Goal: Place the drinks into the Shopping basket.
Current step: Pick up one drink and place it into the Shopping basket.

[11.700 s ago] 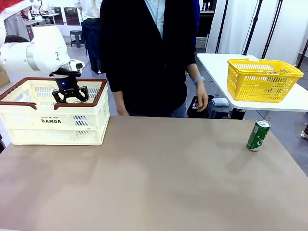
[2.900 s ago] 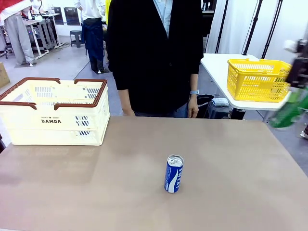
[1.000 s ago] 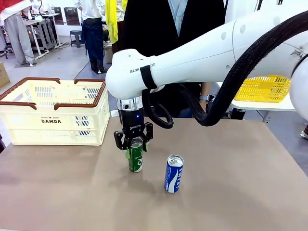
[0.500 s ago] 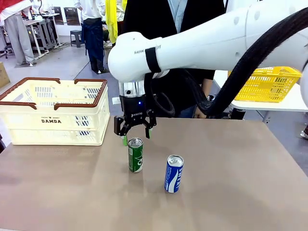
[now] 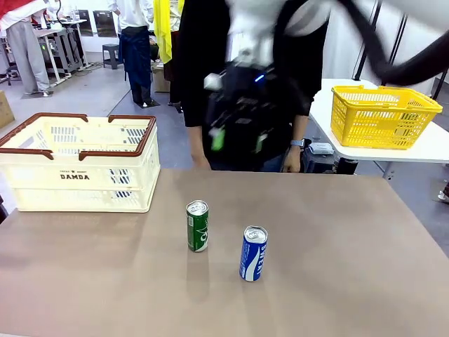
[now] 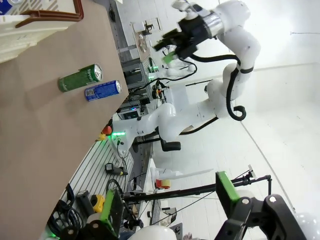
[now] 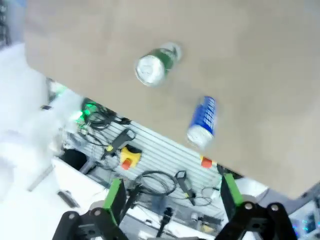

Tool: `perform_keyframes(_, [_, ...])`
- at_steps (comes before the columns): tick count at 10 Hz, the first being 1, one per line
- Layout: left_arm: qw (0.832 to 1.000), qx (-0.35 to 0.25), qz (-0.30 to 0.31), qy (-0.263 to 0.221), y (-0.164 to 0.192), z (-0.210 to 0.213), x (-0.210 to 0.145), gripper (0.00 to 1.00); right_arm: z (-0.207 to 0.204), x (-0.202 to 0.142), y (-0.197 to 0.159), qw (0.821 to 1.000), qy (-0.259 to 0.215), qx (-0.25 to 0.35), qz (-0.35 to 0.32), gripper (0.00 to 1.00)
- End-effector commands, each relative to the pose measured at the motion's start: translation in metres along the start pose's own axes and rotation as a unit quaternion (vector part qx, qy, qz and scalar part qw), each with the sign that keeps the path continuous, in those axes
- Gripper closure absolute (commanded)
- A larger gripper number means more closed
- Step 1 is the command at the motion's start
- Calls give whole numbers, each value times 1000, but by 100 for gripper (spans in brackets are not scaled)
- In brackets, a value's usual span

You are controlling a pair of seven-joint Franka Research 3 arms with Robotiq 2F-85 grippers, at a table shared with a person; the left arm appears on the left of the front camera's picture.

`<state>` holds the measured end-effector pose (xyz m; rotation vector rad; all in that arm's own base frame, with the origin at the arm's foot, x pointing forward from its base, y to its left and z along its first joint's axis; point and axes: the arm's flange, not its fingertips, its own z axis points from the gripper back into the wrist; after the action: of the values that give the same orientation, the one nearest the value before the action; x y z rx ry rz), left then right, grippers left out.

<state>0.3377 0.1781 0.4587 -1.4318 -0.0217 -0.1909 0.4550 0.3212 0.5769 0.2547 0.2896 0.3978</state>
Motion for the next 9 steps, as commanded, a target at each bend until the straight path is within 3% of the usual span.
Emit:
perform_keyframes(1, [1000,6,5,4,-2,-1,-2,0,50,-67,-121,991,-54,106,-66,0])
perform_keyframes(2, [1000,6,5,4,-2,-1,-2,0,77,-90,-181,979,-75,156,-110,0])
perform_keyframes(4, [1000,6,5,4,-2,-1,-2,0,99,-134,-298,951,-83,273,-117,0])
perform_keyframes(5, [1000,6,5,4,-2,-1,-2,0,94,-159,-359,924,-85,358,-102,0])
perform_keyframes(7, [1000,6,5,4,-2,-1,-2,0,49,-198,-451,872,-105,474,-63,0])
perform_keyframes(9, [1000,6,5,4,-2,-1,-2,0,-17,-221,-514,830,-154,534,-44,0])
